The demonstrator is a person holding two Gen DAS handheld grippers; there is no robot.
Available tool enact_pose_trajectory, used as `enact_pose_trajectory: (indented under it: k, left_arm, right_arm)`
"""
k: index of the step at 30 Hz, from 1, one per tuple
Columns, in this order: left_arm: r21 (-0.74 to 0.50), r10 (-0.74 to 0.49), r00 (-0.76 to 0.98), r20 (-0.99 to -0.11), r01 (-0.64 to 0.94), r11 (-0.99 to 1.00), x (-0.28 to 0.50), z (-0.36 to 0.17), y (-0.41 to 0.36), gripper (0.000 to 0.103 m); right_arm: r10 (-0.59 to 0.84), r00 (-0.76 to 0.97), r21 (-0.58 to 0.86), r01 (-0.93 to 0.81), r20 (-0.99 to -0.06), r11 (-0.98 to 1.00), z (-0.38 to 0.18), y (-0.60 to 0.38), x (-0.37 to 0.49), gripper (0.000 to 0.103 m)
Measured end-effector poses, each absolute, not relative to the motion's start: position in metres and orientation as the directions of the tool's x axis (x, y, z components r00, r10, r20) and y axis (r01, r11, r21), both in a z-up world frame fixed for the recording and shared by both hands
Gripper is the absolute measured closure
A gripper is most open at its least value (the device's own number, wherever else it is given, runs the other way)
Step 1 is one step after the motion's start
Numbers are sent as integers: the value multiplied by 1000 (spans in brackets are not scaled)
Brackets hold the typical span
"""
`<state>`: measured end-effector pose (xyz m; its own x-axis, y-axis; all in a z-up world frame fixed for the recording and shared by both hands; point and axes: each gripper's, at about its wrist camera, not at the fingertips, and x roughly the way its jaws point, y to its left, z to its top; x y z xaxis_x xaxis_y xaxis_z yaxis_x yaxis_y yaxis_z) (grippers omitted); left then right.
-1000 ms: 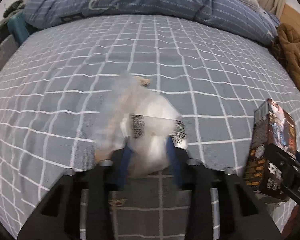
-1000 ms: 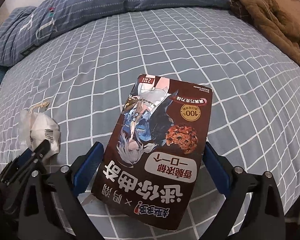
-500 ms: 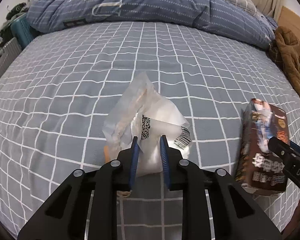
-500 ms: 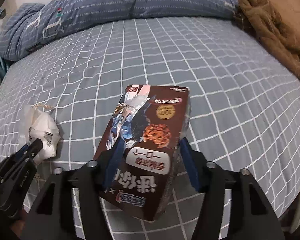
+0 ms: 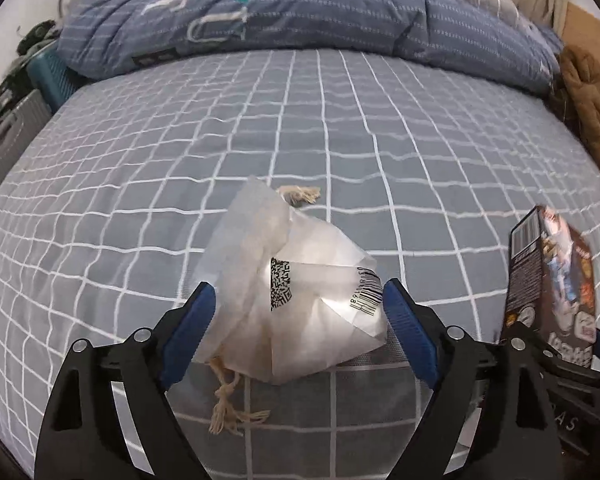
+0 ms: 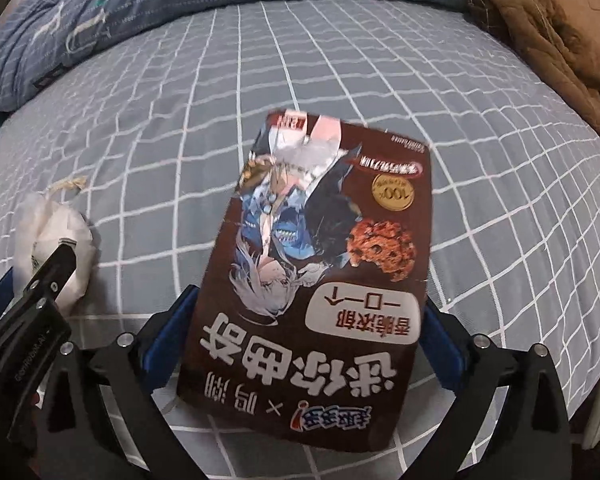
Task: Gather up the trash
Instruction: 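Lift the drawstring bag and brown box with both tools and carry them over the bin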
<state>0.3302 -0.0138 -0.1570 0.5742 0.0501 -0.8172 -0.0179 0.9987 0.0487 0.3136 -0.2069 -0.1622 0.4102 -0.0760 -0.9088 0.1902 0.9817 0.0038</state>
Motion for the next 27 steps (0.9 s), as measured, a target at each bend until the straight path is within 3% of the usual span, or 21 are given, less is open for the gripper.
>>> enact_pose_trajectory:
  k: [3,4,5,12,27]
  left_arm:
    - [53,53,573,-818,-16,998,333,-162,-13,24]
    - [46,46,570,-820,-14,999,333,-164,-12,31]
    - [19,13,551,-835,5,1000,335,-168,-11,46]
    - [-5,-6,548,-837,3,1000,334,-168,-9,61]
    - [-35,-18,593,-805,-17,999,288,-134,-6,64]
  right_arm:
    - [-75,427,6,186,-901,983,-165,-207,312,9]
    - [-75,434,6,183,-898,983,-165,-206,310,9]
    - [-76,439,4,179,-895,984,-165,-206,308,10]
    - [-55,464,7,130,-884,991,-162,-206,295,11]
    - [-12,530,23,59,-848,998,-141,-211,262,11]
